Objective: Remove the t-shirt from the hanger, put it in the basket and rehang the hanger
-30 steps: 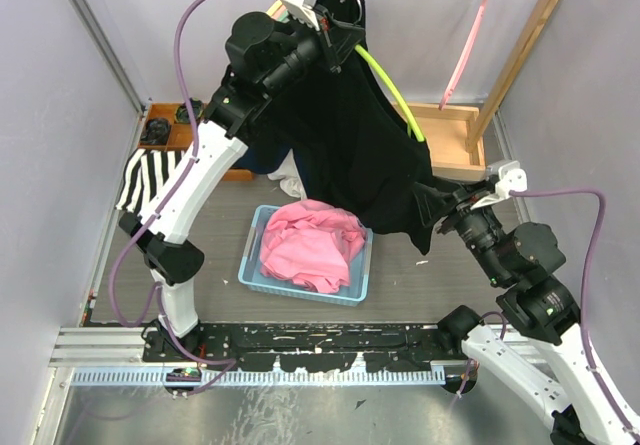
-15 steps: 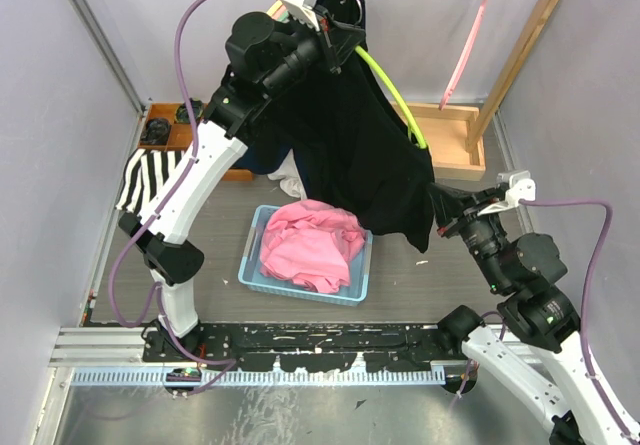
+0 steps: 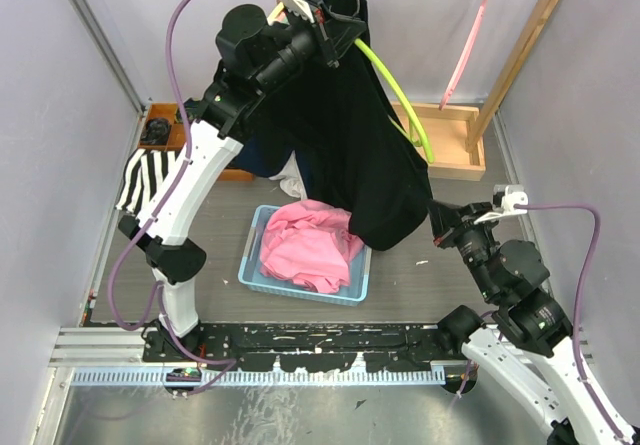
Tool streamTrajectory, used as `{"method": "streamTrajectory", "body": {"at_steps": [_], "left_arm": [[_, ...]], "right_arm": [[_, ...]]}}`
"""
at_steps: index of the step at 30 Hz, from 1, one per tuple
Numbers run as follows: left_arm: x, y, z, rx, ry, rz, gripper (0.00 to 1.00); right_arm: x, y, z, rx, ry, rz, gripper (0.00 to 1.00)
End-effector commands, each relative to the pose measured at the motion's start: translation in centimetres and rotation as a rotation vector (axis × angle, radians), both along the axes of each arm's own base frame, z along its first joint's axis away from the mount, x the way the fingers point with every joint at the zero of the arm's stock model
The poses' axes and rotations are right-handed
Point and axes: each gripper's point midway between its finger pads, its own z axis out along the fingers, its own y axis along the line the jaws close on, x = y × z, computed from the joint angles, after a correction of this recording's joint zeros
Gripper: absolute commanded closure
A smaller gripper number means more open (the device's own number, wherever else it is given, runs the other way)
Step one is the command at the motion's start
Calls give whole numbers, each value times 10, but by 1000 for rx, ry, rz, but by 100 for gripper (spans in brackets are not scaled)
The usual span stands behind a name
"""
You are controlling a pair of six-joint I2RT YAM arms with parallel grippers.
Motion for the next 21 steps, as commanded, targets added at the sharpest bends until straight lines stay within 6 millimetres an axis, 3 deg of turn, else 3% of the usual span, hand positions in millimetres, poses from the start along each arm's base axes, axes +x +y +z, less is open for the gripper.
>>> {"method": "streamTrajectory", "body": {"at_steps": [1, 5, 9, 11, 17, 21], "left_arm": [[-4, 23, 49, -102, -120, 51, 100], [-7, 17, 43, -99, -107, 17, 100], [-16, 4, 29, -73, -90, -36, 100], [-23, -6, 18, -45, -82, -56, 100], [-35, -29, -25, 50, -30, -88, 100], [-38, -31, -45, 86, -2, -90, 100]], "right_arm": [[-3, -10, -8, 16, 22, -42, 99], [-3, -11, 7, -5, -8, -40, 99], [-1, -11, 31, -42, -56, -39, 63], [1, -15, 45, -54, -84, -61, 53], [2, -38, 92, -87, -163, -169, 48], [-3, -45, 120, -102, -213, -185, 47]]}}
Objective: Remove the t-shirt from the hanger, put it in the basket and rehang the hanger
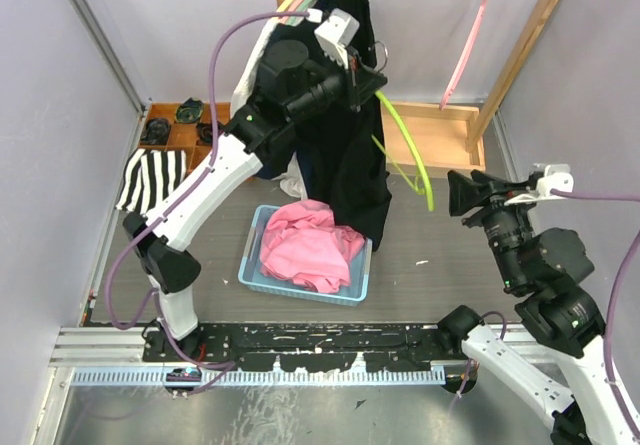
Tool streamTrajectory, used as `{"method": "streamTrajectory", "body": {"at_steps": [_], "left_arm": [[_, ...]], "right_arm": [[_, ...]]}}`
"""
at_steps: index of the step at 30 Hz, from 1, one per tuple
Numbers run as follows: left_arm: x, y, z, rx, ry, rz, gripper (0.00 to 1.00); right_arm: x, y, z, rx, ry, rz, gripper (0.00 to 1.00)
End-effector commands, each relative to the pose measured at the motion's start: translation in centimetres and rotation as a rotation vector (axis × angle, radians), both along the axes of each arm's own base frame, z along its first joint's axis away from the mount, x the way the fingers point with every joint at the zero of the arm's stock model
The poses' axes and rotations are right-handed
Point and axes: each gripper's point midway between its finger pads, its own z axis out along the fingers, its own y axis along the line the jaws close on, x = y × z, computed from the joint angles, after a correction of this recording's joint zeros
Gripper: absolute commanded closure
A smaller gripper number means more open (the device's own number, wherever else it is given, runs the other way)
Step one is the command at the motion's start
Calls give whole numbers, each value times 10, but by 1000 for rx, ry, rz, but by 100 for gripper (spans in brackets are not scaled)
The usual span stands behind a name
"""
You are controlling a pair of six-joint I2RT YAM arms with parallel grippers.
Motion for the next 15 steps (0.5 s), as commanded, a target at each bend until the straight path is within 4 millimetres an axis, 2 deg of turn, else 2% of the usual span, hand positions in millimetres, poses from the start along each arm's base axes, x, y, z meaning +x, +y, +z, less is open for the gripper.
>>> {"method": "streamTrajectory", "body": {"at_steps": [1, 5, 8, 15], "left_arm": [[-20, 16, 32, -45, -87, 5, 100], [-26, 10, 18, -5, -77, -6, 100], [-31, 2, 6, 40, -69, -13, 100], [-43, -18, -11, 124, -70, -13, 100]], "right_arm": [[-5, -15, 49, -17, -109, -52, 47], [-6, -4, 72, -34, -145, 6, 44], [0, 14, 83, -52, -141, 79, 42], [32, 62, 79, -93, -33, 207, 39]]}}
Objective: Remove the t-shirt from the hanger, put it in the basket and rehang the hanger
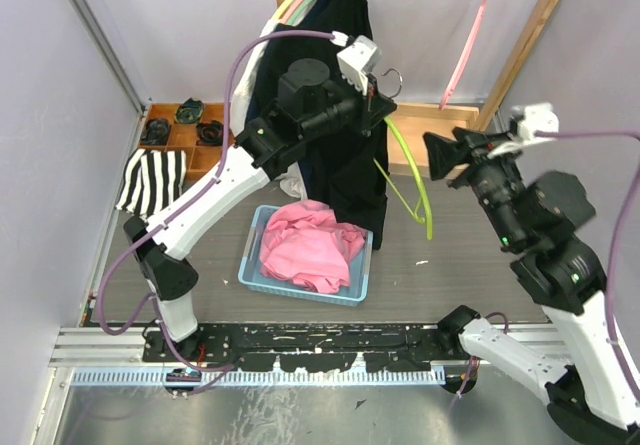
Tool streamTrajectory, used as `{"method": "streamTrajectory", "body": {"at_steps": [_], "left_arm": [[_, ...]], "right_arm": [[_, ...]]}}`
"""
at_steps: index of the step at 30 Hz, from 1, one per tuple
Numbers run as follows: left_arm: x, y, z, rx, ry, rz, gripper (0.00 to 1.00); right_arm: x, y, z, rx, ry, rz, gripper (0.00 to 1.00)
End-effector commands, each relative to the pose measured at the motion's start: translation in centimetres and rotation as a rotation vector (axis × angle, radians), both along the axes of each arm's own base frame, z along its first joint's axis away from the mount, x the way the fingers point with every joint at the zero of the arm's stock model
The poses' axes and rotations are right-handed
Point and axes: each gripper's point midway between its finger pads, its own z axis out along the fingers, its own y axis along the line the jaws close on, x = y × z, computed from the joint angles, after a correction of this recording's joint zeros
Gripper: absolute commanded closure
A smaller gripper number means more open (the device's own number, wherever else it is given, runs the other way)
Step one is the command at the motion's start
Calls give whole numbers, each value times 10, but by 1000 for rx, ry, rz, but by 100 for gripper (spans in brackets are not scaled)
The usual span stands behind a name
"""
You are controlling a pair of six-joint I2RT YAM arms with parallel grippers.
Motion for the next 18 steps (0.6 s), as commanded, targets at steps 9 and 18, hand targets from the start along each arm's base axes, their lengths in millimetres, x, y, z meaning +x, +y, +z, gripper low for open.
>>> {"method": "streamTrajectory", "body": {"at_steps": [9, 18], "left_arm": [[-11, -2, 28, 7, -78, 22, 100], [-8, -2, 29, 15, -83, 31, 100]], "right_arm": [[40, 45, -29, -103, 167, 87, 38], [42, 50, -49, -123, 214, 104, 41]]}}
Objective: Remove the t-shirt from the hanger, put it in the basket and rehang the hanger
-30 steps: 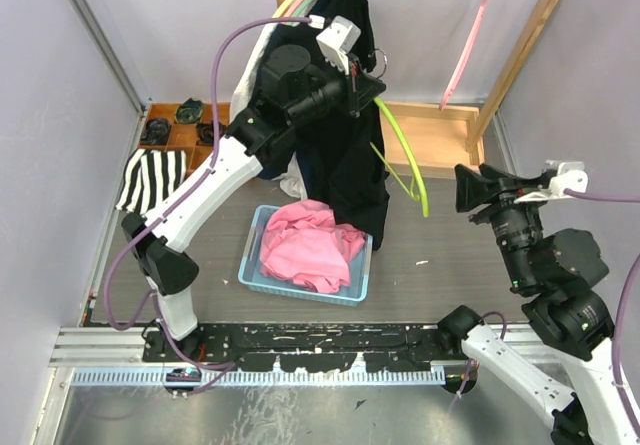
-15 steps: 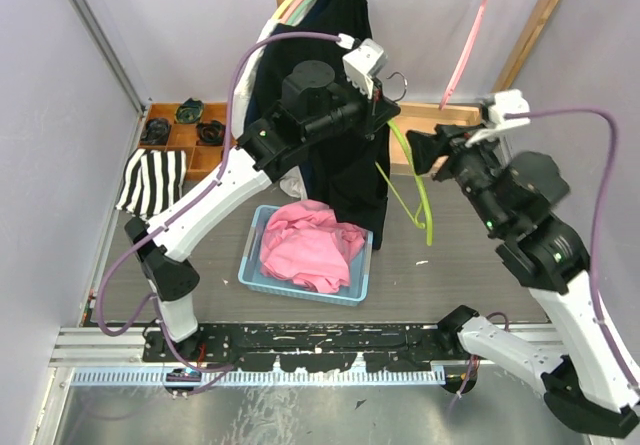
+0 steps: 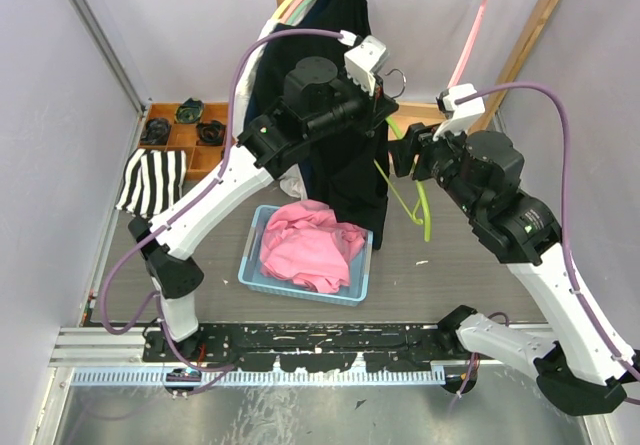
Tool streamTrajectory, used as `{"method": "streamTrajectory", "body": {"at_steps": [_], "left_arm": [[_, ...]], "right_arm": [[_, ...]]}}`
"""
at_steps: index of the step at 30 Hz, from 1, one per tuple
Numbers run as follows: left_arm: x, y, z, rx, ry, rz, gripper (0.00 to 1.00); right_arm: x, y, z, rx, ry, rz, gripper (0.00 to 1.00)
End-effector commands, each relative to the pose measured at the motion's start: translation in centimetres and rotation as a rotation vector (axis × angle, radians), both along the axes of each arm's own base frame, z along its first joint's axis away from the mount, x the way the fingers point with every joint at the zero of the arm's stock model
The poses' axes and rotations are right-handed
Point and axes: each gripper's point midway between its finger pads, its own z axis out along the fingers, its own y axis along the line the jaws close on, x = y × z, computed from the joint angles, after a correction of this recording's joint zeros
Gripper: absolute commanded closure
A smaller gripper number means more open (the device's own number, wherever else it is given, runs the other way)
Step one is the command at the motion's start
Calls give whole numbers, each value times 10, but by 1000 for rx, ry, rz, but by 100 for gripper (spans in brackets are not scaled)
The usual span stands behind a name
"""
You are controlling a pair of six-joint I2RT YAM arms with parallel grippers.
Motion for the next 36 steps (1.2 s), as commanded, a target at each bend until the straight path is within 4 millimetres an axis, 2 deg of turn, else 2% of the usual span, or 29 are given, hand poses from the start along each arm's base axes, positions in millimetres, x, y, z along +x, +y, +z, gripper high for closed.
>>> {"method": "streamTrajectory", "body": {"at_steps": [1, 19, 22, 24, 28, 29, 31, 36], "left_arm": [[1, 4, 32, -57, -63, 12, 100], [-2, 3, 38, -68, -68, 5, 100], [-2, 3, 38, -68, -70, 5, 100], [-3, 3, 38, -67, -69, 3, 100], [-2, 4, 37, -64, -71, 9, 100], [-2, 4, 36, -64, -69, 10, 99], [-2, 5, 35, -65, -70, 13, 91], [-3, 10, 38, -71, -84, 25, 61]], "right_arm": [[-7, -3, 16, 37, -44, 7, 42], [-2, 0, 1, 15, -10, 9, 58], [-1, 1, 0, 12, -7, 7, 63], [-1, 1, -1, 11, -5, 7, 72], [0, -1, 2, 13, -15, -1, 97], [0, -2, 4, 14, -19, -5, 99], [0, -3, 6, 15, -25, -11, 99], [-2, -4, 14, 13, -46, -9, 99]]}}
